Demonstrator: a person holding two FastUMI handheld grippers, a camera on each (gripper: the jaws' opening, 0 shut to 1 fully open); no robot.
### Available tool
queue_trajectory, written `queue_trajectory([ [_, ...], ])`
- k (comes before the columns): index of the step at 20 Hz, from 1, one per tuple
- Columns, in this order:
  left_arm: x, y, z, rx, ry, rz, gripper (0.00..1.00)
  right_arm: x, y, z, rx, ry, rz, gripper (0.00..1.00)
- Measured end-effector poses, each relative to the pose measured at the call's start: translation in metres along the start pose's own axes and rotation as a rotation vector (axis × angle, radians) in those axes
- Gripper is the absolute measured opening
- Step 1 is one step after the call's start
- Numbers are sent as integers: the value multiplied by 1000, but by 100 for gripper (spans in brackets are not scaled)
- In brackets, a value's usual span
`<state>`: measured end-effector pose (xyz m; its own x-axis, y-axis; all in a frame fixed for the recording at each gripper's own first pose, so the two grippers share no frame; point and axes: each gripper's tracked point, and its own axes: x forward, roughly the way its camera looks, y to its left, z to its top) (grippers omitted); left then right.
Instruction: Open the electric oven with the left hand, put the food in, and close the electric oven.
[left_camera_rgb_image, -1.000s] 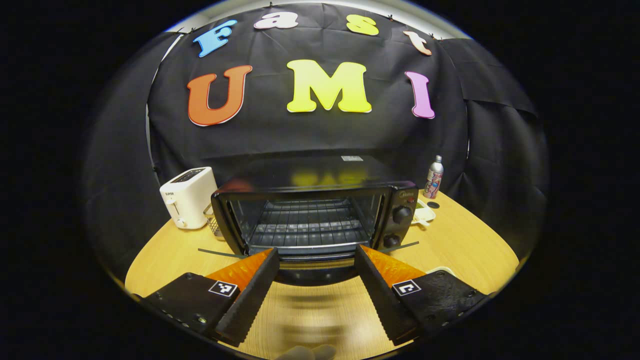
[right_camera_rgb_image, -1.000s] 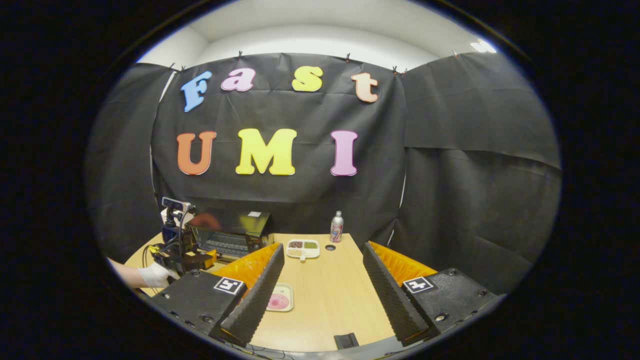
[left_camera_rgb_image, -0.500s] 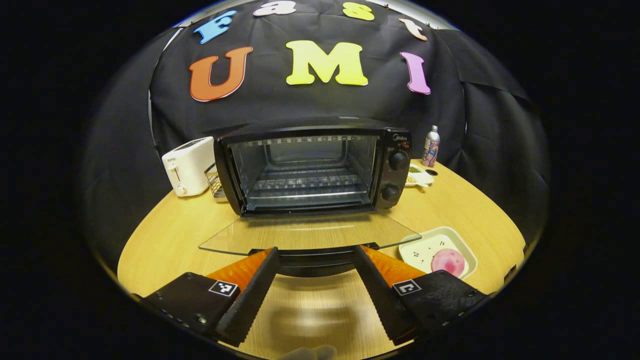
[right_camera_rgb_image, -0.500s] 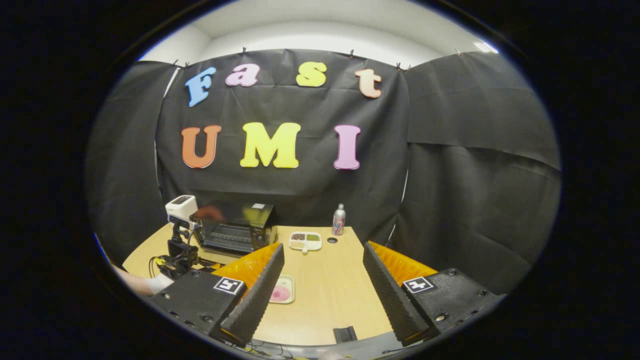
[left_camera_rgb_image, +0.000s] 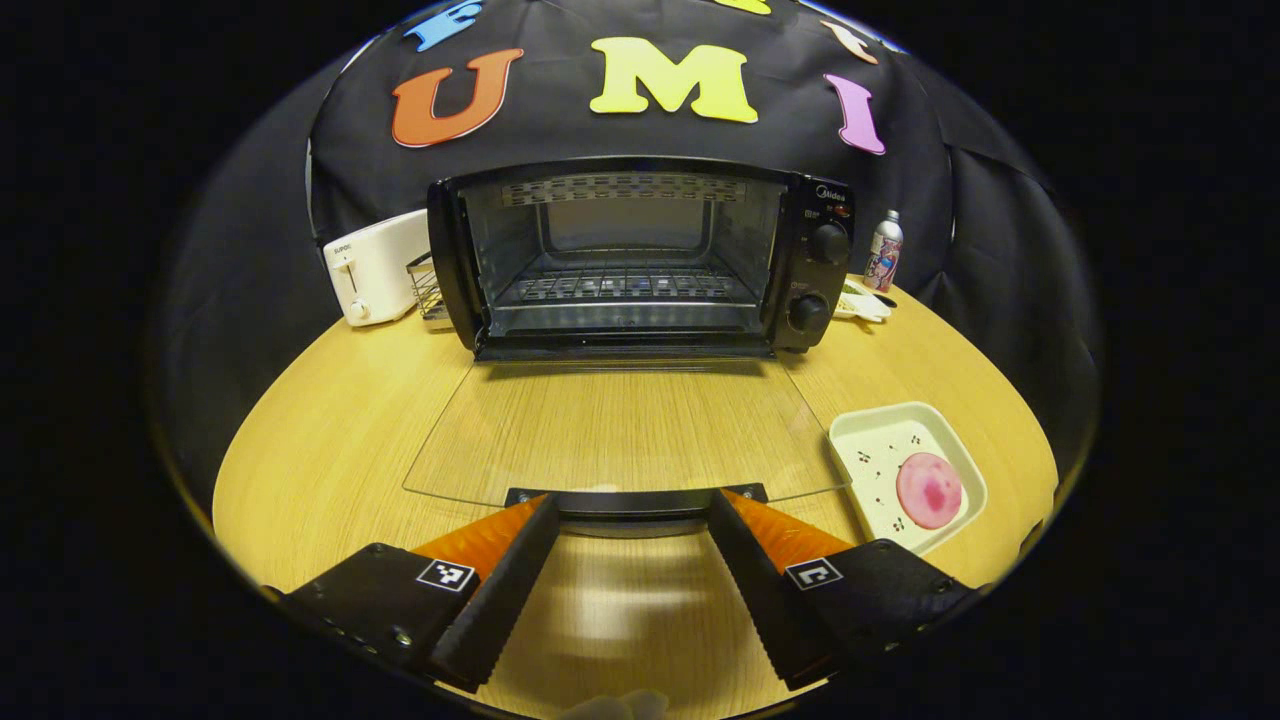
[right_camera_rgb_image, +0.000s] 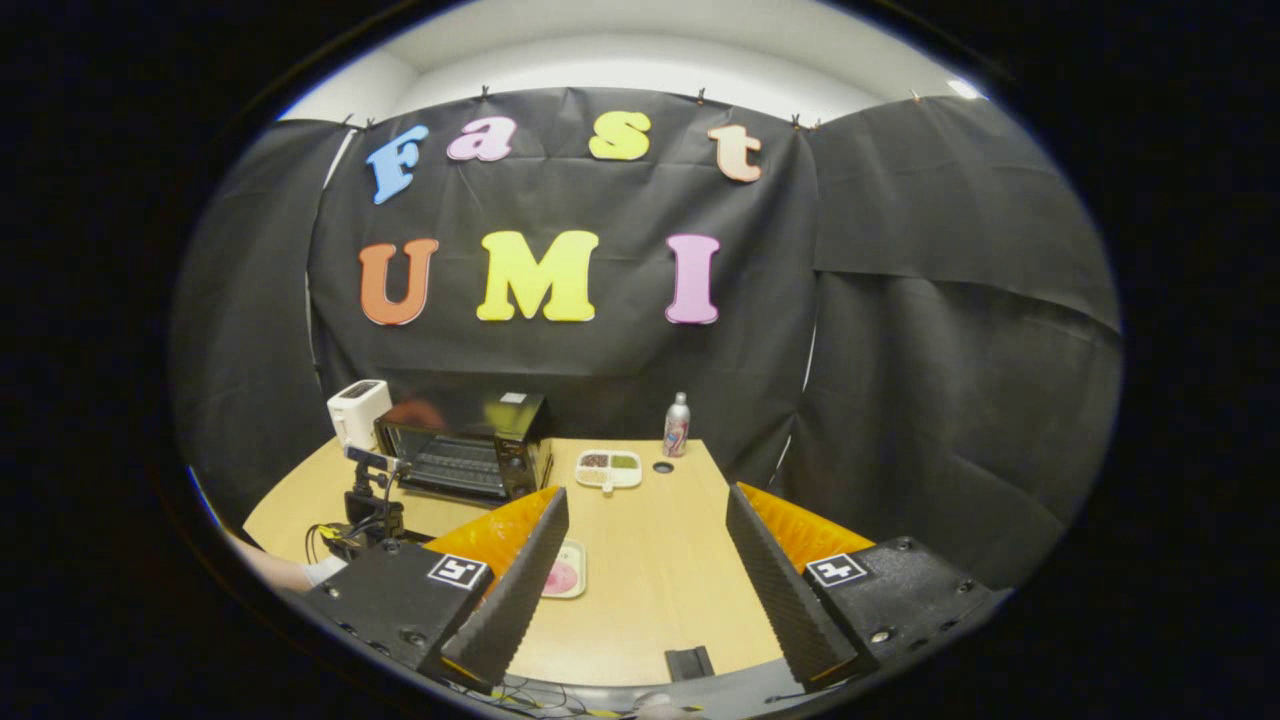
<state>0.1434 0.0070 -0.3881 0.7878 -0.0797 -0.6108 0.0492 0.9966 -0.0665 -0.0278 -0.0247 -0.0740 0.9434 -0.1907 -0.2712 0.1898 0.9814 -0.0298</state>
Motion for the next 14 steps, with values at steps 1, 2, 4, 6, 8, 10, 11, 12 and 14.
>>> queue_trajectory([
  [1, 1, 0, -1, 2, -1, 0, 96, 4, 1, -3, 10, 9, 10, 96],
  [2, 1, 0, 0, -1, 4, 2, 96, 10, 1, -8, 19, 22, 24, 96],
  [4, -4, 1, 7, -4, -20, 6, 98, 22, 3, -21, 39, 64, 53, 96],
  [6, -16, 4, 24, 11, -75, 14, 98, 37, 1, -31, 49, 90, 73, 100],
  [8, -39, 0, 47, 5, -127, 11, 97, 56, 0, -44, 49, 122, 93, 96],
  [10, -65, 1, 68, 2, -180, 16, 97, 79, 6, -62, 47, 169, 136, 100],
  [11, -80, 1, 75, -6, -195, 19, 97, 90, 9, -72, 48, 195, 157, 96],
  [12, -94, 0, 82, -17, -213, 18, 97, 102, 12, -83, 50, 226, 175, 96],
  [14, -124, -2, 94, -26, -245, 22, 97, 129, 20, -110, 71, 293, 214, 95],
])
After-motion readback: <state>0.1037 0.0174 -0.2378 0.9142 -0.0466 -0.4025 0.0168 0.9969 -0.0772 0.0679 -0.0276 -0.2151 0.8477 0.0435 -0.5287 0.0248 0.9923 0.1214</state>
